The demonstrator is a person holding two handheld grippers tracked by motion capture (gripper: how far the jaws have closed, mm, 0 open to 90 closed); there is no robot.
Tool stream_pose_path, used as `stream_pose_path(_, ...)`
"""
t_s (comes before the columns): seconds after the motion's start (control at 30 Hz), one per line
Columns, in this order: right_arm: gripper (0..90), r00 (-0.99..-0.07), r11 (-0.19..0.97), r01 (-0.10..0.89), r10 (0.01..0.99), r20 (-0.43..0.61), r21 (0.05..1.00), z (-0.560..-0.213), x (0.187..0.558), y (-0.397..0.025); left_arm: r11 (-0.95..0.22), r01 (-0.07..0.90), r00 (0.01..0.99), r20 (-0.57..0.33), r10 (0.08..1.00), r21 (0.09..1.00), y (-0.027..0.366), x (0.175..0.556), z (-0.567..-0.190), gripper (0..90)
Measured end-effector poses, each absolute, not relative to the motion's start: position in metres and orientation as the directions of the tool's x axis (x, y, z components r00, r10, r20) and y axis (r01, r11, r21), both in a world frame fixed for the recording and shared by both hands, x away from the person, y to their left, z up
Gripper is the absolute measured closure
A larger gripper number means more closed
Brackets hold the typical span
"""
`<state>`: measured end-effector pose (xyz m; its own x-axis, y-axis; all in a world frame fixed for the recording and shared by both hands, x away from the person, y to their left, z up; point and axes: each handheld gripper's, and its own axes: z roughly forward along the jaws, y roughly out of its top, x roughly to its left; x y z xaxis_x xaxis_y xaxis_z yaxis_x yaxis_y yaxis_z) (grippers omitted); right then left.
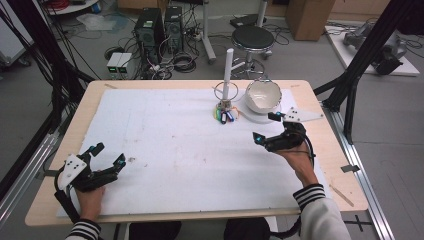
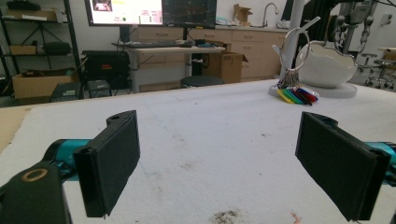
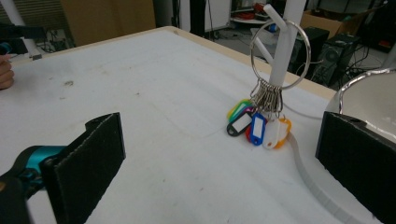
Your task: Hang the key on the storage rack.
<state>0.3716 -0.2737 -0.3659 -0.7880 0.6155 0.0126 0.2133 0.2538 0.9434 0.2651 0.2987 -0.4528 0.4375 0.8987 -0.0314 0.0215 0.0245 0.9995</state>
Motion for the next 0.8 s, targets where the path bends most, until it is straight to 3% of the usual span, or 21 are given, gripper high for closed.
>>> stream_pose_path(0.6, 0.9, -0.764, 0.065, 0.147, 0.641, 0.071, 0.987, -0.446, 0.329, -0.314, 0.018, 0.018, 0.436, -0.024, 0.9, 1.0, 0.298, 0.265, -0.453, 14.3)
stream_pose_path(0.8, 0.9, -0.758, 0.034, 0.116, 0.649, 0.067, 0.993, -0.449, 0.323, -0.317, 0.022, 0.018, 0.432, -0.028, 0.902, 1.0, 0.298, 0.265, -0.453, 14.3)
